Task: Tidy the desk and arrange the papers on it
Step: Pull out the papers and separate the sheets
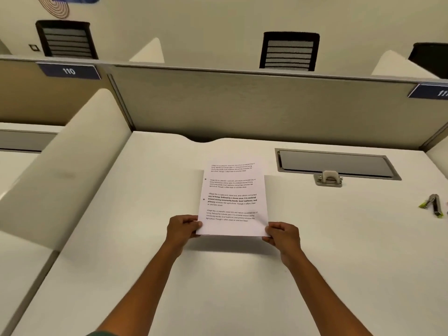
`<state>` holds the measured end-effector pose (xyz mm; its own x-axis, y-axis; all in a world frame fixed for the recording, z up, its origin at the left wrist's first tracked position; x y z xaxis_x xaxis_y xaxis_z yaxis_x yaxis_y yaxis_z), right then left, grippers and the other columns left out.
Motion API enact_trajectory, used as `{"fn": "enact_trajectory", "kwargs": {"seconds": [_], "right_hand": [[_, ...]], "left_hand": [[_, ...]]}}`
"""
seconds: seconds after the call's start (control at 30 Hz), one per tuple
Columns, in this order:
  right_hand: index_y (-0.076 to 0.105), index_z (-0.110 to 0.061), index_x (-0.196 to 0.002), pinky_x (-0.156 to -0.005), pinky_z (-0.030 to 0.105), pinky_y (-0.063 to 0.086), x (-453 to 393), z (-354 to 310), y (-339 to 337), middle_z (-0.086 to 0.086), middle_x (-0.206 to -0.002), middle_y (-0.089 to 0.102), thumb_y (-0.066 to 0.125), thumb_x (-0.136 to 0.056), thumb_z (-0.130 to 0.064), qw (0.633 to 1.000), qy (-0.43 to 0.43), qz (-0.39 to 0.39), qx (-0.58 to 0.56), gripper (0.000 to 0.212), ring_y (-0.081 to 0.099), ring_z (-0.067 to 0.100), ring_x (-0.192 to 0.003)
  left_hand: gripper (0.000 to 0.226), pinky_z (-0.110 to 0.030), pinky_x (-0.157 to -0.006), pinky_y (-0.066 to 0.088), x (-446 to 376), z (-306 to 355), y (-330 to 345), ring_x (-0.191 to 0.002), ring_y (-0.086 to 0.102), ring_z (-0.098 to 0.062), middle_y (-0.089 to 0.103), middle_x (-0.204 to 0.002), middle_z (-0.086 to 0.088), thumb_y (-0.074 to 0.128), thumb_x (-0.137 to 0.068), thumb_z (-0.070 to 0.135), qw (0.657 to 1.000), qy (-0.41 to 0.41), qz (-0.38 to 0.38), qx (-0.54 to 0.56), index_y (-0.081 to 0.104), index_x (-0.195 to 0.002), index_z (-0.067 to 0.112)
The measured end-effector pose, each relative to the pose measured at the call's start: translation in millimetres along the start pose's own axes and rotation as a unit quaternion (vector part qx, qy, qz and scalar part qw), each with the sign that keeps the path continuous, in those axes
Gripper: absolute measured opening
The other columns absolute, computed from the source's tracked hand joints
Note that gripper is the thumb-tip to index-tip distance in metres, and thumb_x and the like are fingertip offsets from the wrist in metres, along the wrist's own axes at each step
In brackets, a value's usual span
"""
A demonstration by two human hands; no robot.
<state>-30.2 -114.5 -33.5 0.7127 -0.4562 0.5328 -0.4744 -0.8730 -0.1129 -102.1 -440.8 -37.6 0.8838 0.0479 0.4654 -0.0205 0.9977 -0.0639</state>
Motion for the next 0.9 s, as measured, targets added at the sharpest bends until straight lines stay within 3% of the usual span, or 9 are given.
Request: {"fn": "enact_trajectory", "kwargs": {"seconds": [0.2, 0.57, 0.83, 0.9], "right_hand": [[0.07, -0.001, -0.095, -0.064, 0.03, 0.059, 11, -2, 93, 0.009, -0.095, 0.069, 0.067, -0.08, 0.003, 1.0, 0.003, -0.014, -0.005, 0.016, 0.069, 0.024, -0.059], [0.069, -0.003, -0.093, -0.069, 0.034, 0.061, 5, -18, 218, 0.007, -0.1, 0.068, 0.066, -0.079, 0.002, 0.999, 0.01, -0.034, 0.01, 0.015, 0.07, 0.024, -0.058], [0.069, -0.009, -0.085, -0.05, 0.021, 0.053, -8, -27, 288, 0.007, -0.097, 0.068, 0.064, -0.08, 0.003, 0.998, 0.03, -0.045, 0.037, 0.014, 0.07, 0.028, -0.067], [0.069, -0.01, -0.084, -0.053, 0.025, 0.056, -14, -27, 306, 0.007, -0.098, 0.069, 0.064, -0.079, 0.002, 0.997, 0.035, -0.046, 0.05, 0.014, 0.072, 0.031, -0.071]], "left_hand": [[0.021, -0.038, -0.074, 0.059, -32, 13, -87, -0.087, 0.069, -0.031, 0.073, -0.099, -0.016, 0.068, -0.082, -0.003, 0.999, 0.022, 0.035, -0.033, 0.072, -0.103, 0.002], [0.022, -0.03, -0.063, 0.055, -84, 44, -192, -0.082, 0.065, -0.026, 0.069, -0.097, -0.013, 0.07, -0.081, -0.004, 0.992, 0.017, 0.105, -0.069, 0.071, -0.103, 0.0], [0.019, -0.027, -0.065, 0.054, -120, 63, -234, -0.071, 0.063, -0.019, 0.069, -0.092, -0.009, 0.07, -0.08, -0.003, 0.981, 0.02, 0.151, -0.122, 0.073, -0.097, 0.003], [0.018, -0.024, -0.065, 0.052, -132, 65, -245, -0.074, 0.063, -0.02, 0.07, -0.093, -0.007, 0.069, -0.079, -0.002, 0.975, 0.022, 0.164, -0.151, 0.074, -0.095, 0.005]]}}
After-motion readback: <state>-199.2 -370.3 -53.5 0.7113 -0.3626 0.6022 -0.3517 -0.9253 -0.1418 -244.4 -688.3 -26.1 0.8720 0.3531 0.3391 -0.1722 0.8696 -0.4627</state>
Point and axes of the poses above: each hand's wrist, its own x-axis away from the middle knuckle, its own y-axis out of the palm, z = x × y, the point moved 9 cm from there along -x, towards the middle knuckle
